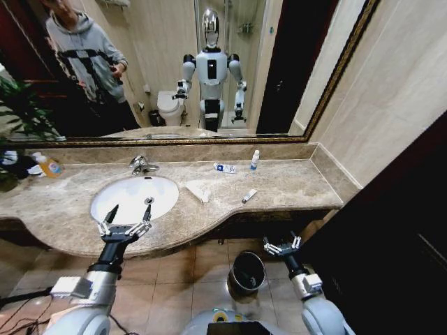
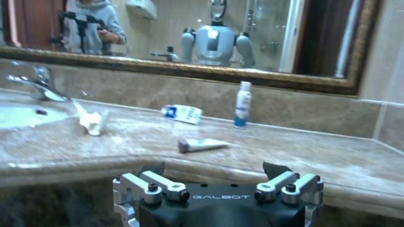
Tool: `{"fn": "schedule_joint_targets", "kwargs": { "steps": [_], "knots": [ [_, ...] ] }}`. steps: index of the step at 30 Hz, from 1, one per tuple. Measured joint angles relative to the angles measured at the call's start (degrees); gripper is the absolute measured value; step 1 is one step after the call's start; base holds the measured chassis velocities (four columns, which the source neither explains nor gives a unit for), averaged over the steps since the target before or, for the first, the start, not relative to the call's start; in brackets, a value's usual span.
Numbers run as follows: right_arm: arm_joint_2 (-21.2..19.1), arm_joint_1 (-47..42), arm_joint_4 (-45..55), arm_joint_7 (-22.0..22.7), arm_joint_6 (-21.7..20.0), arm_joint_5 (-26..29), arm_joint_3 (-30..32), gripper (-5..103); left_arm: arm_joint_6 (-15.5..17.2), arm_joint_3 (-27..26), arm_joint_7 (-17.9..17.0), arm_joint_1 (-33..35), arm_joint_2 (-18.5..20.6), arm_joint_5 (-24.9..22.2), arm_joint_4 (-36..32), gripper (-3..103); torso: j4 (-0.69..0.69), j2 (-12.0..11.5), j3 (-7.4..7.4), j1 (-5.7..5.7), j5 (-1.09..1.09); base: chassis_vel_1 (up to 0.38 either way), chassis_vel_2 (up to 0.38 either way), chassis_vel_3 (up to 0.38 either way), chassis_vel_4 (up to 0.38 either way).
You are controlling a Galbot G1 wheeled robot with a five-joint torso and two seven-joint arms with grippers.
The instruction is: Pick up the trash from the sink and place it in the trash bin.
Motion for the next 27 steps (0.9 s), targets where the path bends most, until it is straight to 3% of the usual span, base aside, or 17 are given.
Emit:
{"fn": "schedule_joint_targets", "kwargs": {
  "steps": [13, 22, 27],
  "knots": [
    [1.27, 20.95, -6.31, 2.66, -10.86, -2.46, -11.67, 100, 0.00, 0.00, 0.00, 0.00, 0.00, 0.00, 0.00, 100, 0.02, 0.00, 0.01, 0.01, 0.00, 0.000, 0.000, 0.000, 0.000],
    [2.01, 28.43, -11.00, 6.53, -14.68, -1.50, -16.59, 100, 0.00, 0.00, 0.00, 0.00, 0.00, 0.00, 0.00, 100, 0.02, -0.01, 0.01, 0.01, 0.00, 0.000, 0.000, 0.000, 0.000],
    [5.66, 32.56, -15.65, 10.10, -16.64, -1.46, -18.76, 100, 0.00, 0.00, 0.00, 0.00, 0.00, 0.00, 0.00, 100, 0.01, 0.00, 0.01, 0.01, 0.00, 0.000, 0.000, 0.000, 0.000]
  ]
}}
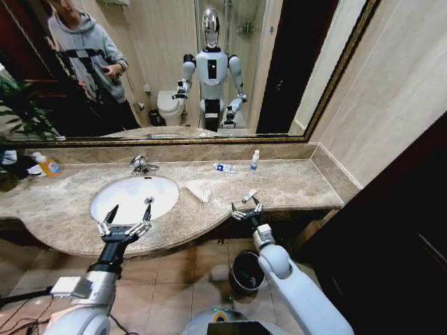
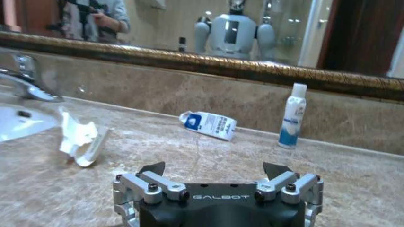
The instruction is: Pick up the trash from the sink and place it in the trash bin.
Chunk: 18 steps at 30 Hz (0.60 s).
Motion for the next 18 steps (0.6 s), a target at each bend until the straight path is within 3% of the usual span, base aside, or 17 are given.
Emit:
{"fn": "schedule_joint_targets", "kwargs": {
  "steps": [4, 11, 17, 18],
  "knots": [
    [3.49, 2.05, -4.75, 2.65, -0.16, -2.68, -0.17, 100, 0.01, 0.00, 0.00, 0.00, 0.00, 0.00, 0.00, 100, 0.00, 0.00, 0.00, 0.00, 0.00, 0.000, 0.000, 0.000, 0.000],
    [5.69, 3.31, -8.55, 5.02, 1.03, -4.23, 0.77, 103, 0.00, 0.00, 0.00, 0.00, 0.00, 0.00, 0.00, 100, 0.00, 0.00, -0.01, 0.00, -0.01, 0.000, 0.000, 0.000, 0.000],
    [6.02, 4.20, -10.28, 6.15, 2.17, -3.70, 1.85, 89, 0.00, 0.00, 0.00, 0.00, 0.00, 0.00, 0.00, 100, 0.00, 0.00, -0.01, 0.00, -0.01, 0.000, 0.000, 0.000, 0.000],
    [5.95, 4.26, -10.50, 6.14, 2.43, -3.24, 2.01, 78, 0.00, 0.00, 0.00, 0.00, 0.00, 0.00, 0.00, 100, 0.00, 0.00, -0.01, -0.01, -0.01, 0.000, 0.000, 0.000, 0.000]
  ]
}}
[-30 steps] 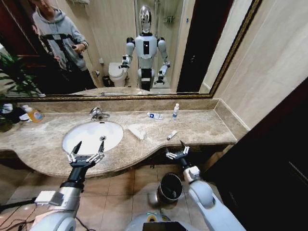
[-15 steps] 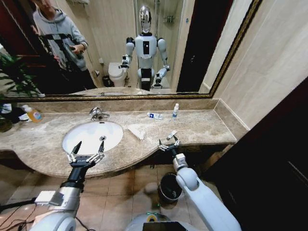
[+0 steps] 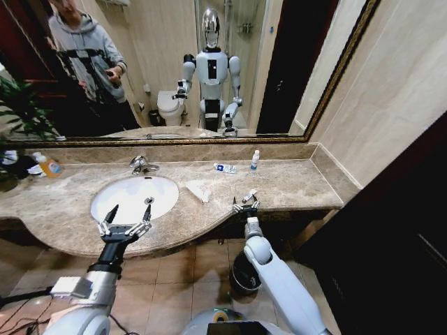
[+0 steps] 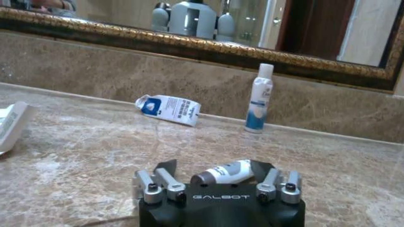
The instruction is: Pick up the trash from the sink and place it in the trash bin.
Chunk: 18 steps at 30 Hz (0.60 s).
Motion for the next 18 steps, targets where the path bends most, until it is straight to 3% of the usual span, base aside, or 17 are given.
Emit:
{"fn": "schedule_joint_targets", "kwargs": {
  "steps": [4, 6, 8, 14, 18],
  "knots": [
    [-0.25, -0.04, 0.00, -0.13, 0.09, 1.37, 0.26, 73, 0.00, 0.00, 0.00, 0.00, 0.00, 0.00, 0.00, 100, 0.01, 0.00, 0.00, -0.01, 0.02, 0.000, 0.000, 0.000, 0.000],
    [-0.74, -0.34, 0.16, -0.17, 0.13, 2.45, 0.77, 56, 0.00, 0.00, 0.00, 0.00, 0.00, 0.00, 0.00, 100, -0.01, 0.01, 0.00, -0.01, 0.00, 0.000, 0.000, 0.000, 0.000],
    [-0.97, -0.48, 0.27, -0.28, 0.15, 2.89, 1.04, 56, 0.00, 0.00, 0.00, 0.00, 0.00, 0.00, 0.00, 100, 0.00, 0.00, 0.00, -0.01, 0.01, 0.000, 0.000, 0.000, 0.000],
    [-1.88, -1.42, 1.25, -1.00, 0.46, 4.22, 1.88, 29, 0.00, 0.00, 0.00, 0.00, 0.00, 0.00, 0.00, 100, 0.00, 0.00, 0.01, 0.00, 0.01, 0.000, 0.000, 0.000, 0.000],
    [-3.04, -2.40, 2.94, -1.72, 0.41, 5.44, 2.20, 19, 0.00, 0.00, 0.00, 0.00, 0.00, 0.00, 0.00, 100, 0.00, 0.00, 0.01, 0.01, 0.02, 0.000, 0.000, 0.000, 0.000]
  ]
}}
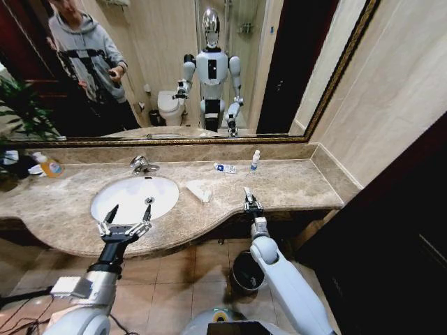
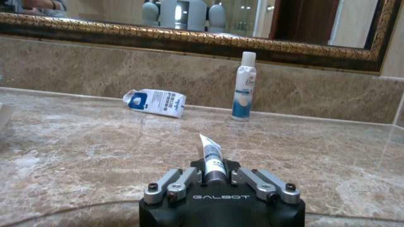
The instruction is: Pick up the trash from the sink and place it in the trash bin.
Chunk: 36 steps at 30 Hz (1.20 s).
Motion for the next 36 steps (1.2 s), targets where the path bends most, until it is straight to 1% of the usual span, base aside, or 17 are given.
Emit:
{"fn": "schedule_joint_targets", "kwargs": {
  "steps": [17, 19, 20, 23, 24, 26, 31, 35, 36],
  "knots": [
    [-4.36, -3.71, 6.71, -1.97, -0.03, 2.57, 2.00, 19, 0.00, 0.00, 0.00, 0.00, 0.00, 0.00, 0.00, 100, 0.00, 0.00, 0.00, 0.00, 0.01, 0.000, 0.000, 0.000, 0.000],
    [-6.97, -6.07, 9.44, -3.01, 0.08, 4.09, 2.71, 19, 0.00, 0.00, 0.00, 0.00, 0.00, 0.00, 0.00, 100, 0.00, 0.00, -0.01, 0.00, 0.01, 0.000, 0.000, 0.000, 0.000],
    [-6.97, -6.07, 9.44, -3.01, 0.08, 4.09, 2.71, 19, 0.00, 0.00, 0.00, 0.00, 0.00, 0.00, 0.00, 100, 0.00, 0.00, -0.01, 0.00, 0.01, 0.000, 0.000, 0.000, 0.000],
    [-10.36, -8.90, 12.69, -4.20, 0.72, 5.94, 3.86, 19, 0.00, 0.00, 0.00, 0.00, 0.00, 0.00, 0.00, 100, 0.00, 0.00, -0.01, 0.00, 0.00, 0.000, 0.000, 0.000, 0.000],
    [-10.36, -8.90, 12.69, -4.20, 0.72, 5.94, 3.86, 19, 0.00, 0.00, 0.00, 0.00, 0.00, 0.00, 0.00, 100, 0.00, 0.00, -0.01, 0.00, 0.00, 0.000, 0.000, 0.000, 0.000],
    [-13.21, -12.65, 16.06, -5.17, 1.48, 8.03, 5.49, 19, 0.00, 0.00, 0.00, 0.00, 0.00, 0.00, 0.00, 100, 0.00, 0.00, -0.01, 0.00, 0.01, 0.000, 0.000, 0.000, 0.000],
    [-14.74, -16.60, 18.23, -6.19, 2.86, 8.85, 6.82, 19, 0.00, 0.00, 0.00, 0.00, 0.00, 0.00, 0.00, 100, 0.00, 0.00, -0.01, 0.00, 0.00, 0.000, 0.000, 0.000, 0.000],
    [-15.08, -23.46, 20.01, -7.72, 6.27, 8.00, 7.75, 19, 0.00, 0.00, 0.00, 0.00, 0.00, 0.00, 0.00, 100, 0.00, 0.00, -0.01, -0.01, 0.00, 0.000, 0.000, 0.000, 0.000],
    [-15.08, -23.46, 20.01, -7.72, 6.27, 8.00, 7.75, 19, 0.00, 0.00, 0.00, 0.00, 0.00, 0.00, 0.00, 100, 0.00, 0.00, -0.01, -0.01, 0.00, 0.000, 0.000, 0.000, 0.000]
  ]
}}
